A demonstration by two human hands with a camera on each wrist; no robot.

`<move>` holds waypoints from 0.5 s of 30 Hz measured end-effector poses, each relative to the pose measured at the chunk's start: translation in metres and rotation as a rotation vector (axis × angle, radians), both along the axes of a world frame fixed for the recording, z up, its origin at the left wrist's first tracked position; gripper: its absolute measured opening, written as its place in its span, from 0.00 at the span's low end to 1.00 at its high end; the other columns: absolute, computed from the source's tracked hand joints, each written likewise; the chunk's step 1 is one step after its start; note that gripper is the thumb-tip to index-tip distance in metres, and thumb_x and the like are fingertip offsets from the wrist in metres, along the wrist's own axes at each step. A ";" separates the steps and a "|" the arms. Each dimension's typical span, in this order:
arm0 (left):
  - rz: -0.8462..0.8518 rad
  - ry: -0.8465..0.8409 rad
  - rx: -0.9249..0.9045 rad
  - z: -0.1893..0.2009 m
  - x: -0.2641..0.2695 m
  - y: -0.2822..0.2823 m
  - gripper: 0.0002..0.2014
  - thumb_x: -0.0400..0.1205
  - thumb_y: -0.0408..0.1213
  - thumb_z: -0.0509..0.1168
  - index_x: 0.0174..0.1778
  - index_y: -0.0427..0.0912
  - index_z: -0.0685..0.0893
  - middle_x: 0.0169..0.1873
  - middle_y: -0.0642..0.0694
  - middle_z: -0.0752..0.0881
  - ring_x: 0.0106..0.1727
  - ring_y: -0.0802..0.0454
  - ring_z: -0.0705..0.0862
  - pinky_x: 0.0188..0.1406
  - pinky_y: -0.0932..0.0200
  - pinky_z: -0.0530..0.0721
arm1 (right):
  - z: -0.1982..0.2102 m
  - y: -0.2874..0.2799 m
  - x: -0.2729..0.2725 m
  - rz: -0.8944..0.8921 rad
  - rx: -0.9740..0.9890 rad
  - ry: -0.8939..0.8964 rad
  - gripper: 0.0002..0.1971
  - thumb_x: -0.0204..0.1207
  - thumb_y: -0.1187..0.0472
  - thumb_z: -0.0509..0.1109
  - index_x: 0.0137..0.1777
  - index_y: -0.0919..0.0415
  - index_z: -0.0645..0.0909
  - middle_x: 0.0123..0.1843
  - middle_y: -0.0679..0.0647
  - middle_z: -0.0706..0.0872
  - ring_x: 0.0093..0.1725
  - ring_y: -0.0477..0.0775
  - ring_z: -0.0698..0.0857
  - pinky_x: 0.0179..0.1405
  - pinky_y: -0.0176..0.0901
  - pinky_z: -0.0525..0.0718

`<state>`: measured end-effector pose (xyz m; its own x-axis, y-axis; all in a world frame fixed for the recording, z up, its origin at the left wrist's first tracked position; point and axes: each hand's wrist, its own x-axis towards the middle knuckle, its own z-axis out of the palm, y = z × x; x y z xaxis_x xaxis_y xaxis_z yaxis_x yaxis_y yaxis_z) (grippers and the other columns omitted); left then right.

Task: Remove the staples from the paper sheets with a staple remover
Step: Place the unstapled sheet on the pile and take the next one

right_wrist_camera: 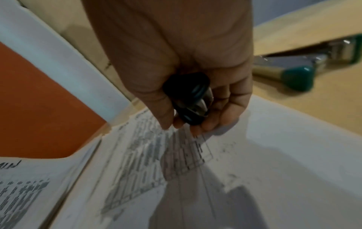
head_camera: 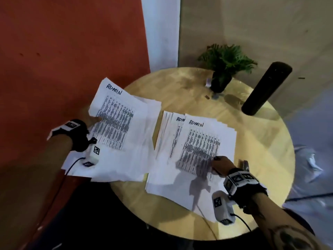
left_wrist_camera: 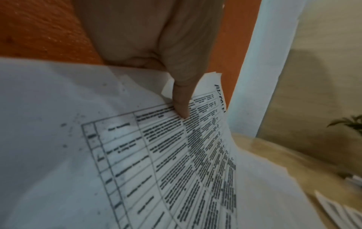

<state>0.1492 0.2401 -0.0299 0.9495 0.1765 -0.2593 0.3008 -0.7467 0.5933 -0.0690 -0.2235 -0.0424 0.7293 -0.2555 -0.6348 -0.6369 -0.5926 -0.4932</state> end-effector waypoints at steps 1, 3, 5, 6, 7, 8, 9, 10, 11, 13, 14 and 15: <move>-0.008 0.013 0.055 -0.012 0.006 0.003 0.40 0.71 0.45 0.76 0.75 0.33 0.69 0.70 0.30 0.76 0.67 0.32 0.77 0.67 0.35 0.74 | -0.007 -0.001 -0.003 0.007 0.003 0.037 0.19 0.78 0.62 0.64 0.23 0.60 0.72 0.09 0.48 0.71 0.18 0.51 0.72 0.20 0.36 0.66; -0.039 0.050 0.165 -0.005 -0.003 -0.016 0.40 0.72 0.49 0.75 0.75 0.35 0.68 0.71 0.31 0.75 0.69 0.30 0.76 0.68 0.35 0.74 | -0.015 0.001 -0.006 0.007 -0.004 0.067 0.20 0.79 0.60 0.64 0.23 0.59 0.70 0.13 0.49 0.73 0.21 0.51 0.73 0.21 0.36 0.67; -0.074 0.035 0.260 0.007 -0.012 -0.034 0.33 0.78 0.40 0.72 0.76 0.33 0.67 0.72 0.29 0.74 0.70 0.30 0.74 0.69 0.38 0.72 | -0.016 0.006 -0.006 0.042 -0.052 0.082 0.22 0.81 0.57 0.62 0.24 0.58 0.68 0.23 0.54 0.73 0.28 0.54 0.74 0.27 0.38 0.68; -0.090 0.028 0.329 0.006 -0.012 -0.038 0.30 0.80 0.36 0.69 0.76 0.32 0.67 0.72 0.29 0.73 0.71 0.29 0.72 0.70 0.38 0.70 | -0.015 0.008 -0.006 0.055 -0.071 0.081 0.22 0.82 0.56 0.60 0.25 0.58 0.68 0.26 0.55 0.74 0.32 0.55 0.75 0.31 0.39 0.68; -0.095 0.003 0.412 0.007 -0.010 -0.043 0.30 0.80 0.35 0.69 0.76 0.33 0.66 0.72 0.29 0.72 0.71 0.29 0.71 0.71 0.37 0.68 | -0.015 0.009 -0.006 0.058 -0.082 0.082 0.22 0.82 0.55 0.60 0.25 0.59 0.67 0.30 0.58 0.76 0.37 0.55 0.76 0.34 0.39 0.69; -0.081 -0.021 0.509 0.009 -0.010 -0.047 0.31 0.79 0.36 0.70 0.76 0.35 0.65 0.73 0.29 0.71 0.73 0.29 0.69 0.71 0.35 0.67 | -0.014 0.010 -0.006 0.058 -0.088 0.083 0.22 0.83 0.55 0.60 0.26 0.59 0.67 0.34 0.60 0.78 0.40 0.55 0.76 0.35 0.39 0.69; -0.051 -0.033 0.571 0.011 -0.010 -0.054 0.33 0.78 0.38 0.71 0.76 0.36 0.64 0.73 0.29 0.69 0.74 0.29 0.66 0.71 0.33 0.65 | -0.015 0.010 -0.006 0.055 -0.096 0.093 0.21 0.83 0.55 0.60 0.26 0.58 0.68 0.38 0.60 0.78 0.41 0.55 0.76 0.38 0.39 0.69; -0.022 -0.040 0.590 0.013 -0.011 -0.062 0.34 0.77 0.39 0.71 0.76 0.36 0.64 0.74 0.29 0.68 0.74 0.29 0.65 0.71 0.33 0.65 | -0.014 0.011 -0.006 0.059 -0.106 0.100 0.21 0.83 0.55 0.59 0.27 0.58 0.67 0.40 0.60 0.78 0.43 0.55 0.76 0.41 0.38 0.69; -0.032 -0.046 0.584 0.016 -0.015 -0.077 0.32 0.78 0.39 0.70 0.75 0.36 0.64 0.73 0.30 0.68 0.74 0.30 0.64 0.71 0.34 0.65 | -0.014 0.011 -0.006 0.064 -0.111 0.105 0.21 0.83 0.55 0.59 0.27 0.58 0.67 0.42 0.60 0.78 0.43 0.54 0.76 0.43 0.37 0.68; -0.159 -0.108 0.514 0.015 -0.023 -0.116 0.28 0.78 0.39 0.69 0.74 0.40 0.69 0.71 0.32 0.71 0.73 0.32 0.67 0.71 0.38 0.68 | -0.012 0.013 -0.006 0.087 -0.124 0.112 0.20 0.82 0.57 0.59 0.27 0.58 0.67 0.43 0.59 0.77 0.44 0.54 0.75 0.44 0.37 0.67; -0.245 -0.142 0.445 0.012 -0.029 -0.141 0.25 0.78 0.38 0.69 0.72 0.41 0.73 0.69 0.32 0.73 0.72 0.33 0.69 0.70 0.41 0.69 | -0.010 0.013 -0.006 0.095 -0.132 0.110 0.19 0.82 0.58 0.59 0.28 0.58 0.67 0.44 0.58 0.76 0.45 0.54 0.74 0.44 0.37 0.67; -0.329 -0.153 0.344 0.009 -0.037 -0.166 0.22 0.78 0.37 0.69 0.69 0.40 0.77 0.66 0.33 0.77 0.70 0.34 0.73 0.68 0.44 0.72 | -0.010 0.013 -0.006 0.103 -0.136 0.108 0.17 0.81 0.58 0.59 0.29 0.58 0.68 0.44 0.58 0.76 0.45 0.54 0.74 0.44 0.37 0.67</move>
